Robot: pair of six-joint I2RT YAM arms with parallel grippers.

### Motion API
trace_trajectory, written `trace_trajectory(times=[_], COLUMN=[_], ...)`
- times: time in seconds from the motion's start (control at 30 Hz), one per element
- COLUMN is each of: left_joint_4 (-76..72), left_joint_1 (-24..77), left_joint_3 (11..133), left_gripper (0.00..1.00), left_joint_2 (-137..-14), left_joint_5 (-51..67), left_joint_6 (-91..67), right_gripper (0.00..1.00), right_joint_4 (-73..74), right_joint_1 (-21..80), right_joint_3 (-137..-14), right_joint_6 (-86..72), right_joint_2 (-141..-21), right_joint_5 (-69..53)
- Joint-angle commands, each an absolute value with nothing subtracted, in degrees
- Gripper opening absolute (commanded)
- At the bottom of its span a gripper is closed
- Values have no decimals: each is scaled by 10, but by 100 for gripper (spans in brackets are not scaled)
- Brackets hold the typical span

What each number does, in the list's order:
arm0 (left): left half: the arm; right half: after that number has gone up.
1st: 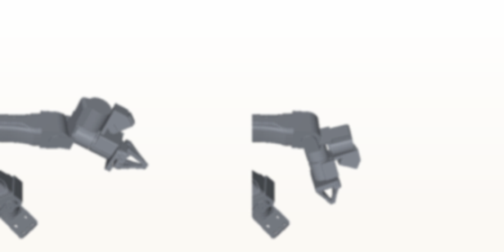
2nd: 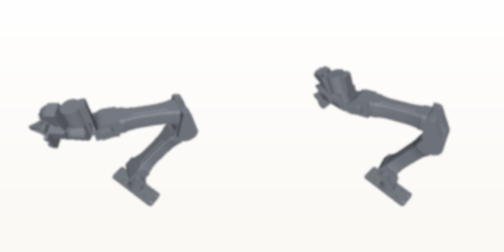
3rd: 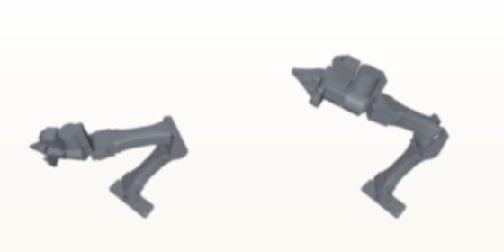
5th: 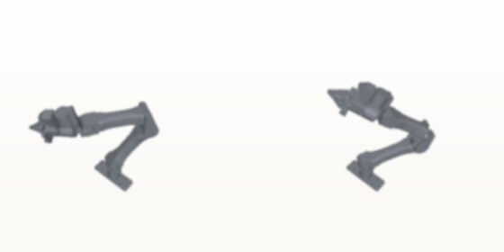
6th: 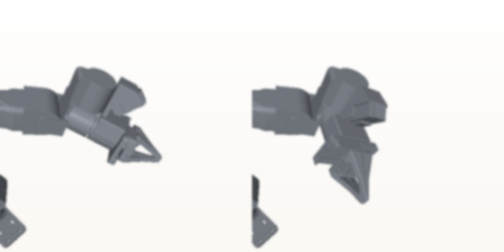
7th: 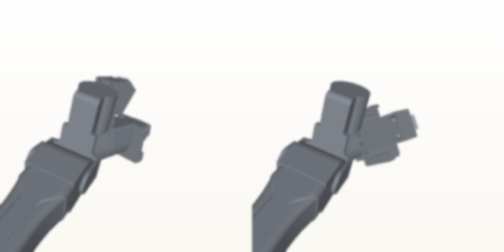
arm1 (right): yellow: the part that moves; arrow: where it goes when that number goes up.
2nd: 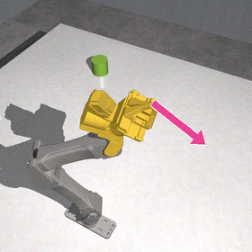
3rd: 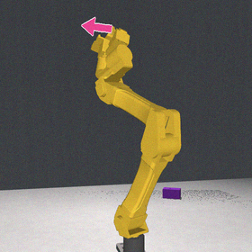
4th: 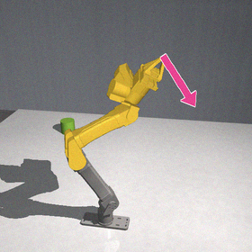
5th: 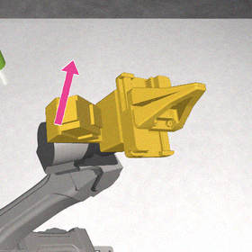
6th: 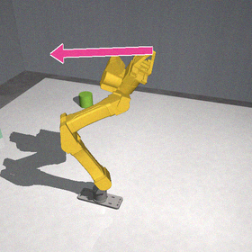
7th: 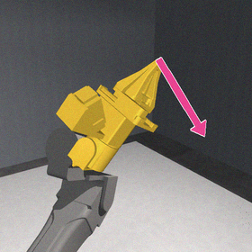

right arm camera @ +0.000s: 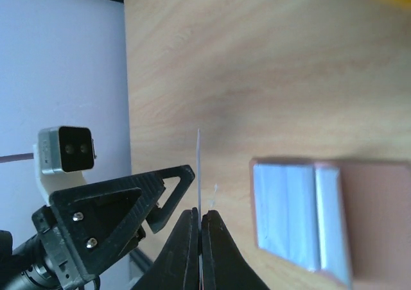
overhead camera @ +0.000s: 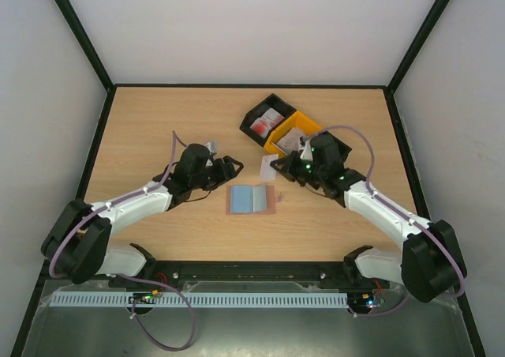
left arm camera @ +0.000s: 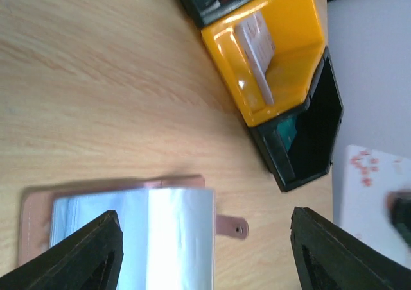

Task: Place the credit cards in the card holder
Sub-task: Pick up the credit card from the storage box, then insert the credit card into the card holder.

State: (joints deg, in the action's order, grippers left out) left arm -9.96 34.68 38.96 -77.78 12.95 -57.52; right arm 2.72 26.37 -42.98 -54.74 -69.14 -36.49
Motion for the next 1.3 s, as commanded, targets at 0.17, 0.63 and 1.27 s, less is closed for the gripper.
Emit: trace_trajectory(times=[0.17,0.63,1.27], left_joint_4=[-29,3,-11], left_joint_1=[353,354,358], left_joint_3=[357,338,316], left_gripper=[67,48,26], left_joint_2=[-737,-805,-877], left_joint_5=[153,119,90], left_joint_6=[-548,-533,-494], right_gripper=[2,2,2], right_joint_4=[-81,-73,52], right_joint_1=[362,392,448], right_joint_3=[-371,-393,-497], right_joint_6=[-622,-524,-467], right_joint_2=[-746,-889,-980], right_joint_5=[-325,-269,-163])
